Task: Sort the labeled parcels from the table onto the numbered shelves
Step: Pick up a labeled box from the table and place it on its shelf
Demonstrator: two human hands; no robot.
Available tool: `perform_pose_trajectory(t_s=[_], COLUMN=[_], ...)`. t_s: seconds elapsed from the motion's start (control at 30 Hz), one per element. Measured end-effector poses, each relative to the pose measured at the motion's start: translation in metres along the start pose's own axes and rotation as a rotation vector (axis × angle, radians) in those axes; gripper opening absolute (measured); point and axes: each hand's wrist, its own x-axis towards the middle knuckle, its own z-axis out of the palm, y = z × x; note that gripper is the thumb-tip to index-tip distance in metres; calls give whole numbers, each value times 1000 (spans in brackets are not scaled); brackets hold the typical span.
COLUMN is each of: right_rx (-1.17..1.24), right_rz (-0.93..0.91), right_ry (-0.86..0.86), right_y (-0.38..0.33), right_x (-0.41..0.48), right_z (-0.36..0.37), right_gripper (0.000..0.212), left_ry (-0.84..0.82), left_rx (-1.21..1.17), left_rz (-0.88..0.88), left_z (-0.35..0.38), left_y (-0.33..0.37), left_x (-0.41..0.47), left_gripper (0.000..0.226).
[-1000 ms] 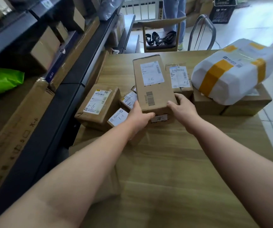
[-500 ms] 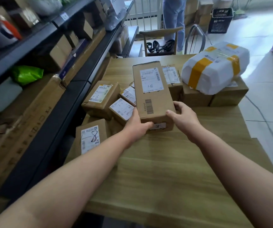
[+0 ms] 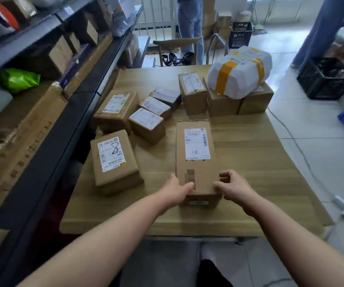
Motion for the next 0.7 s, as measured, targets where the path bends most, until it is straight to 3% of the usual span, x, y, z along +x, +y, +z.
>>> perform_pose_trajectory(t_s=[0.1,0.37,0.57,0.7], right_rx=[-75,-39,-28,-135], right_rz=[-27,-56,-57,-73], right_ry=[16,-32,-85,-138], right_y=[6,4,7,20], right_x=[0,-2,-8,-22], right_z=[10,24,17,9], right_gripper=[64,70,75,76], left_ry=[120,100,120,110], left_rx=[7,-187,-176,-153], left_rz=[62,60,24,-91], left_z=[17,28,29,36], left_y=[-8,-31,-22,-18], left_x=[4,24,4,-31], left_gripper=[68,92,78,56])
